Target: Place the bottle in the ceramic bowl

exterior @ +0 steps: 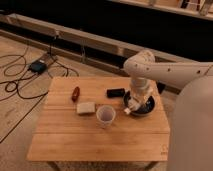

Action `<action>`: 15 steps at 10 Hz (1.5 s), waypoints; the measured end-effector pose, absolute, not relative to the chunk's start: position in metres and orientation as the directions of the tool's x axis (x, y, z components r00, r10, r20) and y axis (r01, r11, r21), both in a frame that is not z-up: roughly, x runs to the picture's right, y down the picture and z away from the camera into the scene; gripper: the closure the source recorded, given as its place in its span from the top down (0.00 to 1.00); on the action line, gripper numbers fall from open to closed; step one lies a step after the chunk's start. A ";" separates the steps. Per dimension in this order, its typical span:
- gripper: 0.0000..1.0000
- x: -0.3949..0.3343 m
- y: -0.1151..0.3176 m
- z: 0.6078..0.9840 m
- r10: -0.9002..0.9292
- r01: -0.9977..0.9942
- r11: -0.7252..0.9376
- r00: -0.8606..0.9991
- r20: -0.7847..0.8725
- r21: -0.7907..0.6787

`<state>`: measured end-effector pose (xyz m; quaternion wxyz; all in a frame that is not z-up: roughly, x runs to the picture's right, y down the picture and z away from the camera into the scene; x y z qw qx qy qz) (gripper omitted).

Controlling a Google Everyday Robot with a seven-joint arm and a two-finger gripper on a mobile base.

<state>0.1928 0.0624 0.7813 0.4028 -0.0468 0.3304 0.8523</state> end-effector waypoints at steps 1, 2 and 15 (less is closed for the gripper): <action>0.00 0.195 0.063 0.781 0.654 -0.715 -0.458 -0.673 -0.345 0.529; 0.00 0.193 0.063 0.781 0.656 -0.718 -0.456 -0.671 -0.346 0.526; 0.00 0.094 0.023 0.861 0.706 -0.905 -0.345 -0.425 -0.567 0.249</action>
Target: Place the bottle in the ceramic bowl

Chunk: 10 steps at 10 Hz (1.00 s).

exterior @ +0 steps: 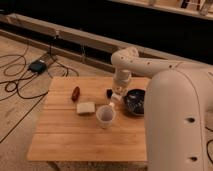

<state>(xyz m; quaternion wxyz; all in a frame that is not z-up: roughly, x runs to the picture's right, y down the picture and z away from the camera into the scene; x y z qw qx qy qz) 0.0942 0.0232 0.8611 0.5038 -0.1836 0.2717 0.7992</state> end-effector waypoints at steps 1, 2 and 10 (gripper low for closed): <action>0.00 0.098 0.016 0.864 0.708 -0.912 -0.337 -0.410 -0.575 0.235; 0.00 0.106 0.010 0.862 0.711 -0.913 -0.338 -0.408 -0.573 0.230; 0.00 0.157 -0.002 0.839 0.707 -0.904 -0.340 -0.427 -0.564 0.258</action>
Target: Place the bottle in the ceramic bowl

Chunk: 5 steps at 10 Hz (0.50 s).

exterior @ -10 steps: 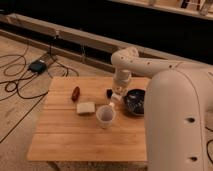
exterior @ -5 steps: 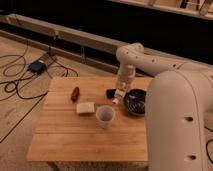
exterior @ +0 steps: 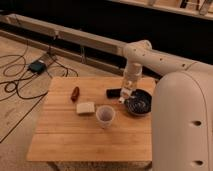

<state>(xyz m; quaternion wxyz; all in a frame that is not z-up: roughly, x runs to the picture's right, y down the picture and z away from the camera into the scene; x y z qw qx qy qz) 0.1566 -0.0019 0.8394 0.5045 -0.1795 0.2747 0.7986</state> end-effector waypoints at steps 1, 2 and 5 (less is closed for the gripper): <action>0.00 0.165 -0.004 0.836 0.707 -0.903 -0.341 -0.430 -0.562 0.261; 0.00 0.170 -0.005 0.833 0.706 -0.902 -0.341 -0.431 -0.561 0.265; 0.00 0.174 -0.005 0.831 0.705 -0.901 -0.341 -0.433 -0.561 0.267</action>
